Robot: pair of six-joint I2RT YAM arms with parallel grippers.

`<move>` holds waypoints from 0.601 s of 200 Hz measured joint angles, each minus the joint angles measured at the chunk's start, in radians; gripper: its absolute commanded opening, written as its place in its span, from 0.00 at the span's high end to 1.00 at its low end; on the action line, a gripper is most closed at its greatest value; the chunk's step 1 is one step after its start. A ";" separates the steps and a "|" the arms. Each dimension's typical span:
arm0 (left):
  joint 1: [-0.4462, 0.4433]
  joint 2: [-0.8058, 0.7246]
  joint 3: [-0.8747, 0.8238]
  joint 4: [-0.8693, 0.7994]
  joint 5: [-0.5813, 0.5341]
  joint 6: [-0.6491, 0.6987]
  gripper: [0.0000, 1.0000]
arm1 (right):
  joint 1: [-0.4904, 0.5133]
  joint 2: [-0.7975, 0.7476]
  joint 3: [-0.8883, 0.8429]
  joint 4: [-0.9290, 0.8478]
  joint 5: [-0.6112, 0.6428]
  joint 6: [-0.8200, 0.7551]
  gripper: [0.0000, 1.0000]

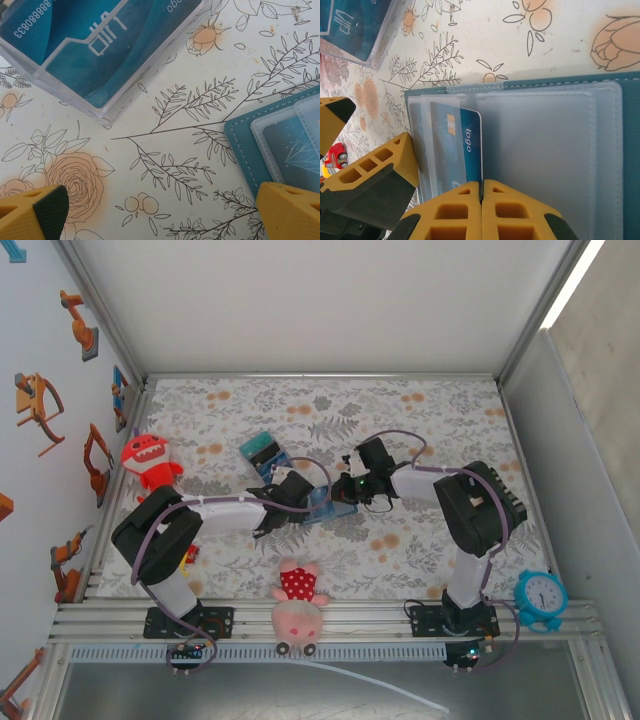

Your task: Take the credit cards out of the card holder

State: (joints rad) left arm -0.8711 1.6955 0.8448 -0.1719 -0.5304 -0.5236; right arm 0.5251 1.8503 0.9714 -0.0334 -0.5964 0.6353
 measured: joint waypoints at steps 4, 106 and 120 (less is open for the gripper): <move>0.000 0.000 0.000 -0.001 0.000 0.001 0.03 | 0.000 0.000 0.000 -0.001 0.000 0.000 1.00; -0.001 -0.007 0.060 0.019 0.038 0.059 0.03 | -0.002 -0.001 0.021 -0.009 0.003 -0.001 1.00; -0.001 0.007 0.077 0.031 0.048 0.070 0.03 | -0.002 -0.001 0.021 -0.011 0.003 -0.001 1.00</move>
State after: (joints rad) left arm -0.8722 1.7023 0.9222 -0.1406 -0.4820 -0.4538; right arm 0.5236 1.8492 0.9924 -0.0441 -0.5938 0.6346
